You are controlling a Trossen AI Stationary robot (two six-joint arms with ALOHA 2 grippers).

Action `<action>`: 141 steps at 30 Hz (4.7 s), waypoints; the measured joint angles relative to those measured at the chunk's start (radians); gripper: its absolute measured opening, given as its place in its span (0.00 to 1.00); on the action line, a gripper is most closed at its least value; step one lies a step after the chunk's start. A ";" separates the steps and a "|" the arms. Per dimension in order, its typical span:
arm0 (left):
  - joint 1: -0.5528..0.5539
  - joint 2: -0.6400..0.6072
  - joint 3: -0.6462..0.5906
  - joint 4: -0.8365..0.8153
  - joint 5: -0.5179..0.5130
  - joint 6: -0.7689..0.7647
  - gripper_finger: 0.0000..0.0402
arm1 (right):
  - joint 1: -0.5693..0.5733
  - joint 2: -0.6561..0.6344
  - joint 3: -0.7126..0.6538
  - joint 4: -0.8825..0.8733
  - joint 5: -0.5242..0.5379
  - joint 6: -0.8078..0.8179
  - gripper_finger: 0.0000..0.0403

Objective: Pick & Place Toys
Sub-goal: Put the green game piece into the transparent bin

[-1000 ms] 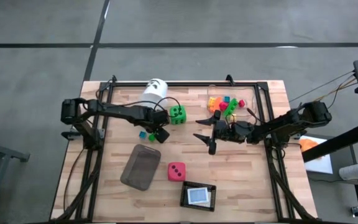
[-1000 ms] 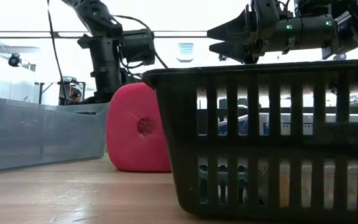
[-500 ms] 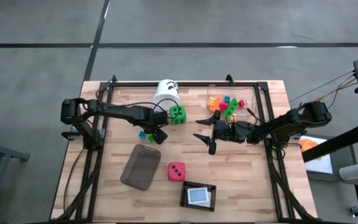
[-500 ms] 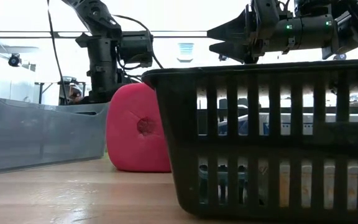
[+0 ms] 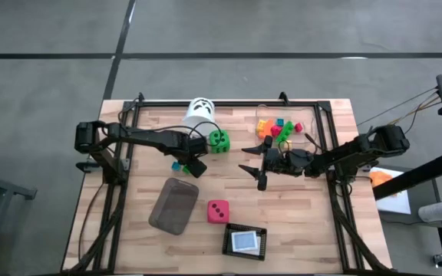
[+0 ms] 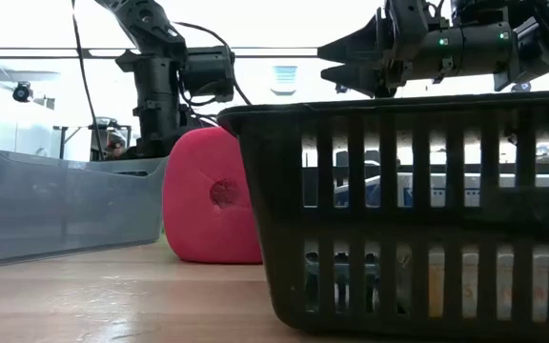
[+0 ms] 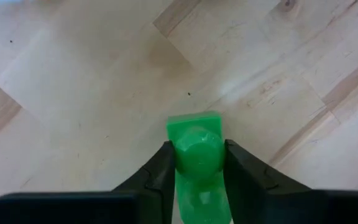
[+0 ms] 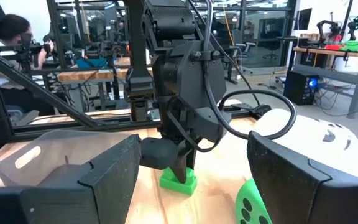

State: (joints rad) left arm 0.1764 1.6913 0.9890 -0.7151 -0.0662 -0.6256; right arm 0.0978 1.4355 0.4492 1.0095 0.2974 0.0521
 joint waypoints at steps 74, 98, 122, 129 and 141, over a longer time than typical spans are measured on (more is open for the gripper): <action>-0.189 -0.425 -0.437 1.433 0.018 0.839 0.24 | -0.176 0.318 0.299 0.165 -0.565 0.050 0.72; -0.187 -0.328 -0.425 1.544 0.069 0.827 0.24 | -0.174 0.339 0.328 0.103 -0.570 0.040 0.47; -0.189 -0.538 -0.496 1.474 0.090 0.839 0.61 | -0.150 0.336 0.276 0.094 -0.547 -0.039 0.32; -0.188 -0.734 -0.646 1.451 0.086 0.792 0.61 | -0.147 0.338 0.192 0.126 -0.462 -0.053 0.32; -0.188 -0.898 -0.853 1.442 0.064 0.732 0.62 | -0.195 0.251 0.026 0.128 -0.125 -0.025 0.32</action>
State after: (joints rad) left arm -0.0120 0.7929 0.1360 0.7265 -0.0022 0.1062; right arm -0.0975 1.6865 0.4753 1.1378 0.1727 0.0266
